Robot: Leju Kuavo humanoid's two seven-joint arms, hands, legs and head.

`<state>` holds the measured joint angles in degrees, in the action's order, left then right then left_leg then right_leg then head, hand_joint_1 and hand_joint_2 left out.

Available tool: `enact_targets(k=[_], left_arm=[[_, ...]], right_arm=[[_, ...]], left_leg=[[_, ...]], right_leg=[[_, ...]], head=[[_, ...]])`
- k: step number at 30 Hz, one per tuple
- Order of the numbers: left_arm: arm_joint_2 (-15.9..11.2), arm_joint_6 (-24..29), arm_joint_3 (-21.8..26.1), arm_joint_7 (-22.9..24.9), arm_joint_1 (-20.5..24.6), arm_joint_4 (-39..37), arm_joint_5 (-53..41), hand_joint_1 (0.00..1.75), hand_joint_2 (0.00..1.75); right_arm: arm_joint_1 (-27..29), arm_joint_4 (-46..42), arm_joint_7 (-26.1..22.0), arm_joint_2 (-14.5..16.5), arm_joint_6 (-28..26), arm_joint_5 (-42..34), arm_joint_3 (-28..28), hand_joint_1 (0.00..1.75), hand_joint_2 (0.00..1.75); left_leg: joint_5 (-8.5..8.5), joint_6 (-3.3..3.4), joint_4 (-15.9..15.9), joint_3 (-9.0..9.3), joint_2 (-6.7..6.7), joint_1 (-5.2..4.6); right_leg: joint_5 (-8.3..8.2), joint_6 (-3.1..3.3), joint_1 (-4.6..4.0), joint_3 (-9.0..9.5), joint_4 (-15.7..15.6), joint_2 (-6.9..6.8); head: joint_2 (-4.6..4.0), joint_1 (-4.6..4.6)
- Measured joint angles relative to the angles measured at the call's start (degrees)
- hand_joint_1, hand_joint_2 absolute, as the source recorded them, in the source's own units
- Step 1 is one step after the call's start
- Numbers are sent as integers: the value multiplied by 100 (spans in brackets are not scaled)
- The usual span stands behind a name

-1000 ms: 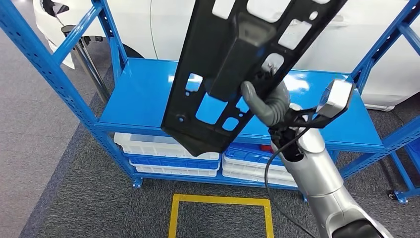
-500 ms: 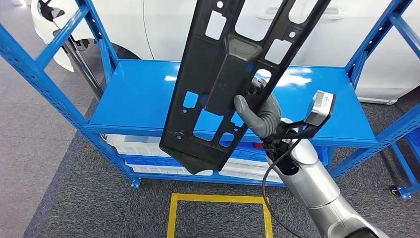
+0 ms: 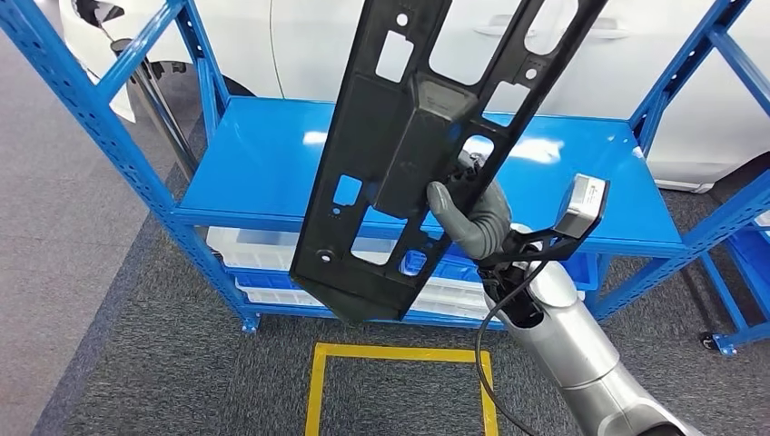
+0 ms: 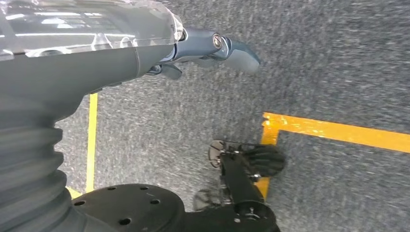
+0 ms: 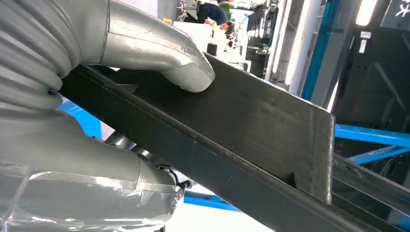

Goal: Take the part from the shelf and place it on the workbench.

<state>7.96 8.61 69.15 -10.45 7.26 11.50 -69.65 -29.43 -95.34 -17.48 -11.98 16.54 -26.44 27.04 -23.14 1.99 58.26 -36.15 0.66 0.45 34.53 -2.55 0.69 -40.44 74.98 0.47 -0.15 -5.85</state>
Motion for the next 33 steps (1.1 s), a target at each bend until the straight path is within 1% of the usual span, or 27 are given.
enact_targets(k=[1,3,4,5,6,8,9,10,11,13,14,15,16,17,18,20,21,22,24,25,26,28,29,30,31,32,33], left_arm=[[1,-7,1,2,-1,-1,-5,0,175],[3,-33,1,18,-1,-3,-33,0,175],[7,-44,1,31,0,-4,-46,0,175],[12,-52,1,45,-1,-4,-60,0,175],[19,-55,1,56,-2,-4,-72,0,175],[32,-57,1,66,-12,-4,-99,0,175],[36,-60,1,66,-20,-5,-109,0,175],[39,-69,0,64,-30,-6,-114,0,175],[43,-78,-1,62,-42,-8,-117,0,175],[55,-101,-5,60,-56,-12,-133,0,175],[64,-106,-10,63,-60,-15,-145,0,175],[73,-110,-15,70,-64,-17,-156,0,175],[82,-113,-20,79,-67,-20,-164,0,175],[90,-115,-24,92,-69,-22,-167,0,175],[95,-116,-25,103,-69,-23,-166,0,175],[105,-114,-26,118,-61,-24,-165,0,175],[112,-111,-26,119,-58,-24,-164,0,175],[120,-108,-26,119,-59,-24,-164,0,175],[144,-105,-27,124,-71,-27,-171,0,175],[157,-103,-29,131,-72,-28,-180,0,175],[169,-101,-32,142,-69,-30,-196,0,175],[186,-99,-42,163,-56,-31,-226,0,175],[194,-102,-47,174,-52,-31,-237,0,175],[202,-104,-51,181,-51,-32,-239,0,175],[211,-106,-55,190,-50,-32,-238,0,175],[219,-104,-57,199,-49,-33,-232,0,175],[224,-98,-58,208,-48,-32,-226,0,175]], right_arm=[[4,5,0,0,-19,13,-1,175,175],[5,5,2,0,-81,65,-1,175,175],[1,-2,9,0,-115,97,-1,175,175],[-5,-14,20,0,-147,125,-1,175,175],[-20,-23,32,0,-173,144,-2,175,175],[-53,-31,52,-10,-210,168,-11,175,175],[-73,-26,50,-16,-220,167,-23,175,175],[-84,-18,31,-24,-223,159,-44,175,175],[-89,-9,-3,-27,-224,149,-74,175,175],[-66,6,-103,-30,-215,140,-154,175,175],[-35,9,-149,-30,-212,153,-195,175,175],[4,11,-182,-31,-214,175,-233,175,175],[43,10,-202,-31,-222,202,-266,175,175],[74,10,-209,-31,-233,229,-295,175,175],[93,9,-207,-31,-248,251,-320,175,175],[106,3,-193,-34,-269,279,-375,175,175],[108,1,-185,-37,-273,287,-404,175,175],[112,-1,-178,-40,-273,292,-429,175,175],[135,-1,-167,-42,-274,305,-477,175,175],[152,-2,-162,-40,-275,320,-507,175,175],[171,-8,-154,-34,-276,340,-543,175,175],[215,-28,-138,-23,-286,386,-616,175,175],[239,-39,-129,-20,-292,402,-647,175,175],[261,-46,-117,-20,-297,413,-674,175,175],[275,-50,-101,-20,-298,425,-693,175,175],[280,-51,-80,-20,-296,442,-705,175,175],[277,-51,-61,-20,-290,464,-713,175,175]], left_leg=[[50,-13,3,-66,0,4],[144,-57,16,-183,-2,11],[190,-87,25,-227,-5,9],[237,-121,24,-249,-8,4],[287,-155,17,-263,-11,0],[375,-224,-13,-277,-18,2],[331,-252,17,-312,-22,10],[169,-270,140,-372,-26,16],[-97,-280,382,-457,-28,22],[-697,-285,1128,-636,-28,31],[-849,-287,1475,-678,-28,32],[-860,-283,1689,-655,-27,32],[-759,-269,1723,-544,-28,30],[-609,-242,1570,-343,-28,26],[-503,-198,1237,-48,-29,13],[-554,-131,397,571,-28,-29],[-627,-116,95,761,-28,-58],[-666,-114,-68,843,-28,-83],[-554,-88,-164,797,-13,-83],[-476,-59,-194,753,3,-68],[-390,-31,-224,687,19,-50],[-242,-1,-228,518,37,-43],[-171,-6,-223,424,40,-41],[-102,-17,-212,326,44,-35],[-36,-37,-193,219,48,-24],[25,-63,-162,107,52,-8],[79,-97,-113,0,54,4]], right_leg=[[-112,-11,14,139,-114,-2],[-378,-17,39,661,-819,-6],[-436,2,31,922,-1218,1],[-455,35,22,1092,-1499,11],[-442,74,5,1171,-1658,22],[-509,174,-10,1123,-1697,27],[-558,224,-8,1084,-1707,18],[-624,281,-3,1030,-1717,10],[-697,329,-1,964,-1726,2],[-830,381,-29,808,-1722,-1],[-893,388,-47,726,-1718,-1],[-957,393,-64,641,-1711,-1],[-1019,393,-81,554,-1704,0],[-1082,391,-98,466,-1694,5],[-1142,386,-110,388,-1681,11],[-1245,349,-127,275,-1656,17],[-1296,319,-119,248,-1654,13],[-1348,283,-106,232,-1665,6],[-1390,214,-80,201,-1676,4],[-1273,186,-72,158,-1605,7],[-1045,157,-63,91,-1430,10],[-440,99,-26,-78,-777,8],[-261,68,-6,-138,-417,7],[-234,38,13,-150,-151,6],[-349,6,35,-84,-43,4],[-530,-27,62,74,-129,2],[-666,-63,93,336,-402,1]], head=[[0,0],[0,-1],[0,-1],[0,-1],[0,-1],[0,-1],[0,-2],[0,-2],[0,-2],[0,-2],[0,-2],[0,-2],[0,-2],[0,-2],[0,-3],[0,-3],[0,-3],[0,-2],[0,-1],[0,-1],[0,-1],[0,-1],[0,-1],[0,-1],[0,-1],[0,-1],[0,-1]])
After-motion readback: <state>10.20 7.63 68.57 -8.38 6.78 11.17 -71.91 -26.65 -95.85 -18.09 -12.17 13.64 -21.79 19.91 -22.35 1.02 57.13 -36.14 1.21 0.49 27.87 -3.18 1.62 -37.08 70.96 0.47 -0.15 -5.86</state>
